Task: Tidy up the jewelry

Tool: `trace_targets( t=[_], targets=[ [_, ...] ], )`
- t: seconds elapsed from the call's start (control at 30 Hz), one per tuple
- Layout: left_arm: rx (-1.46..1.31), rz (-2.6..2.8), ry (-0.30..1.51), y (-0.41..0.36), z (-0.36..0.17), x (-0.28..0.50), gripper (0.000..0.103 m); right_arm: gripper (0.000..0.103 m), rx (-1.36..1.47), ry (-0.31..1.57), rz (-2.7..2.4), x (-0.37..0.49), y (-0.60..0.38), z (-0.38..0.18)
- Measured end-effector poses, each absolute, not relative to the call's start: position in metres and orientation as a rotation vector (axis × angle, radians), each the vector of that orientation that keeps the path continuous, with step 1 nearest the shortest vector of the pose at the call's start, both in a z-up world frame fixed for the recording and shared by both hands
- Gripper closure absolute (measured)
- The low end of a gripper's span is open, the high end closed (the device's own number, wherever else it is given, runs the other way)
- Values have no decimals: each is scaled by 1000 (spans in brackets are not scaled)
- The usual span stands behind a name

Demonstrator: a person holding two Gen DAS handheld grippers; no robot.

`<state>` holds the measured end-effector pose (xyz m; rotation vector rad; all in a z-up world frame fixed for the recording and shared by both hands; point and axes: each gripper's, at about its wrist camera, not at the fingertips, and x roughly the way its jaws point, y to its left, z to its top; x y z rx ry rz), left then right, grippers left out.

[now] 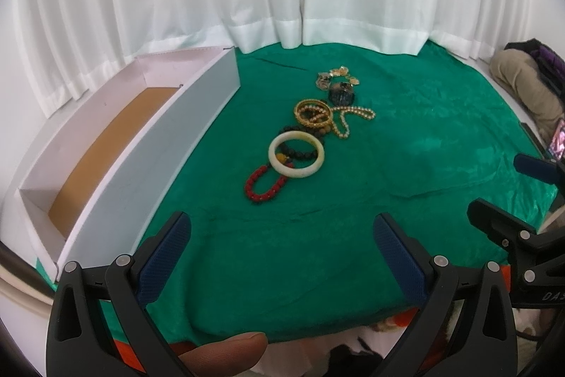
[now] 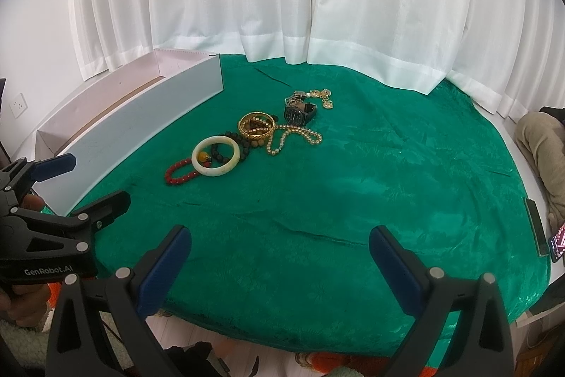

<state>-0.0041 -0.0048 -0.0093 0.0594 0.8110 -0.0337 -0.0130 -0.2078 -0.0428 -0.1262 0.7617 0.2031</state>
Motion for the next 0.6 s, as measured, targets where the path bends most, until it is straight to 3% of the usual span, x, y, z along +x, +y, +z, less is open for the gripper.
trace_targets(
  t=[0.6],
  targets=[
    [45,-54,792,-7,-1,-1,0,0,-126,762,204,-13,-209,-43]
  ],
)
